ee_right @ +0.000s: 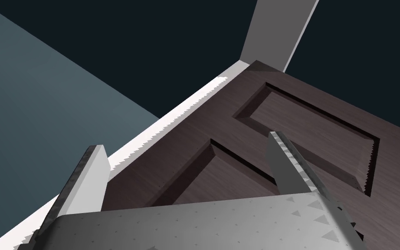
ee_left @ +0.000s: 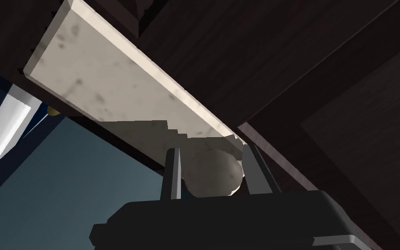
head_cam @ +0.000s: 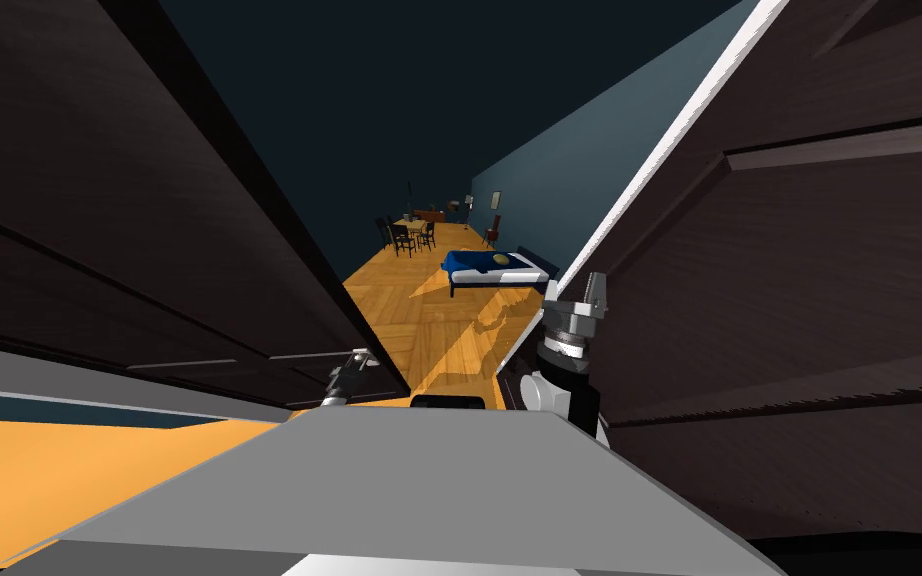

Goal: Pull the door open

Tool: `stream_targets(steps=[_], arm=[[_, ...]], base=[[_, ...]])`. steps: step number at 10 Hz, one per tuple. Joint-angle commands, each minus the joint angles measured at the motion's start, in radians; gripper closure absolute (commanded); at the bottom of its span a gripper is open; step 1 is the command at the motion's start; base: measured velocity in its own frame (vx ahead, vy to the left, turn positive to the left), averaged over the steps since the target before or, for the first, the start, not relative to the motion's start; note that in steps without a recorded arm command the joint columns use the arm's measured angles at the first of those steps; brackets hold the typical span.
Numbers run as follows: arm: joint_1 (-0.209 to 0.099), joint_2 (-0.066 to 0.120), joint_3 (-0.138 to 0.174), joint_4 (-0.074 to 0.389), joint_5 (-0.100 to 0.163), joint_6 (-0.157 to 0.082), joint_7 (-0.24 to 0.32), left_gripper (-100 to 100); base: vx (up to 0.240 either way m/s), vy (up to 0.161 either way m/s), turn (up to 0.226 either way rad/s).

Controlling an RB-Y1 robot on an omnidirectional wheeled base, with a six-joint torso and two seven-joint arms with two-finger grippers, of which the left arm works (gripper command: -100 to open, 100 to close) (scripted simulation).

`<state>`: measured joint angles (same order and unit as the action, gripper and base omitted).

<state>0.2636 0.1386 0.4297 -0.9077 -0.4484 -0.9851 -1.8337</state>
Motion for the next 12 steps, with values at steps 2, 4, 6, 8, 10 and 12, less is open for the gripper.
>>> stream_targets(steps=[2,4,6,8,10,12], arm=[[-0.012,0.004,-0.003,0.005,0.02,-0.006,0.073,100],[-0.014,0.005,-0.007,0.005,0.031,-0.001,0.116,100],[-0.016,0.005,-0.01,0.006,0.041,0.004,0.157,100],[-0.018,0.006,-0.014,0.006,0.052,0.008,0.199,100],[-0.022,0.006,-0.021,0.007,0.074,0.018,0.263,100],[-0.024,0.007,-0.025,0.007,0.085,0.023,0.313,100]], base=[[-0.035,0.014,-0.047],[-0.051,0.014,-0.067],[-0.039,0.015,-0.041],[-0.035,0.011,-0.047],[-0.05,0.018,-0.083],[-0.048,0.015,-0.048]])
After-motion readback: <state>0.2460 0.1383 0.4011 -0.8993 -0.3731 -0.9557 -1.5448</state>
